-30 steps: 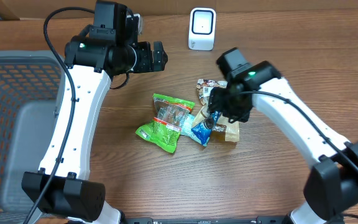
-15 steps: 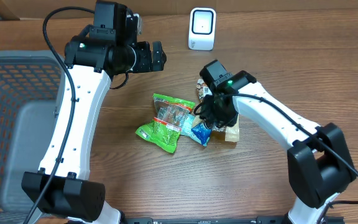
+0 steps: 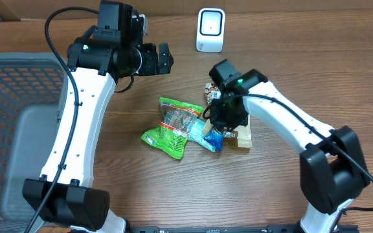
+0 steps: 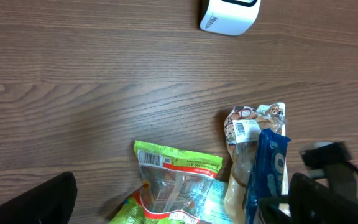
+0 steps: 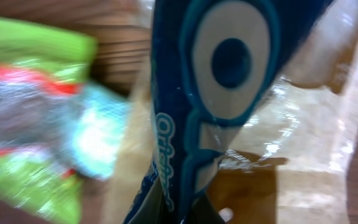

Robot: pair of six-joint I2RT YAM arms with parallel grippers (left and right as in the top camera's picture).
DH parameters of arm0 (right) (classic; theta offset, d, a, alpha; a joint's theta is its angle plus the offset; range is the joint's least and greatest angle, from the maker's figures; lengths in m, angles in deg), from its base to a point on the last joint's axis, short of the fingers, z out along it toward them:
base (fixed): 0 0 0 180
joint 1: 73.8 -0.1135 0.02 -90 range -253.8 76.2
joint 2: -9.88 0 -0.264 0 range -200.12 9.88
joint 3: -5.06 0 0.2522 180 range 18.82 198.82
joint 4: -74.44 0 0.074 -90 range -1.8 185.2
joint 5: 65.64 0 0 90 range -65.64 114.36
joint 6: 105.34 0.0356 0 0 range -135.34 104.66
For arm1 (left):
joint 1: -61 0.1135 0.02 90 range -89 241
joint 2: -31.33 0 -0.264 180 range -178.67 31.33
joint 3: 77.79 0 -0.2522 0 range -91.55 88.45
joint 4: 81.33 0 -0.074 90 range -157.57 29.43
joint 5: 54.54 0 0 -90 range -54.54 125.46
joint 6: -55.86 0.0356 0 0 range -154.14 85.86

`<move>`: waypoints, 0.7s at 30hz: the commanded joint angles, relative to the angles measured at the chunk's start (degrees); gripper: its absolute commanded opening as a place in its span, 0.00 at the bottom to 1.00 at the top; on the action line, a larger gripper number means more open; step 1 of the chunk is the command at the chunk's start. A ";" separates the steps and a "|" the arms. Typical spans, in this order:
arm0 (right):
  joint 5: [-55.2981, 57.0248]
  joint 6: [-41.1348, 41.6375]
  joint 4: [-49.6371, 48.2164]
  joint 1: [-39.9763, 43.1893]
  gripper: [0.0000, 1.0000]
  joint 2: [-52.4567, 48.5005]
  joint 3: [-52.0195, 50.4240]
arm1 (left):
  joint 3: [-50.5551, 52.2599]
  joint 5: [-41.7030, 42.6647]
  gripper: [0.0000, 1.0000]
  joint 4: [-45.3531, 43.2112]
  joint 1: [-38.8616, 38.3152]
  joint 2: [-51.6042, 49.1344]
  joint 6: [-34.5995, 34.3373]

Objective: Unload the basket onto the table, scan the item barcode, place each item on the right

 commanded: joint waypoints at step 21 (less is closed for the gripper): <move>-55.78 -45.97 -5.16 23.85 0.04 5.09 -16.50 | -0.92 -0.72 1.00 -0.09 0.04 0.28 1.53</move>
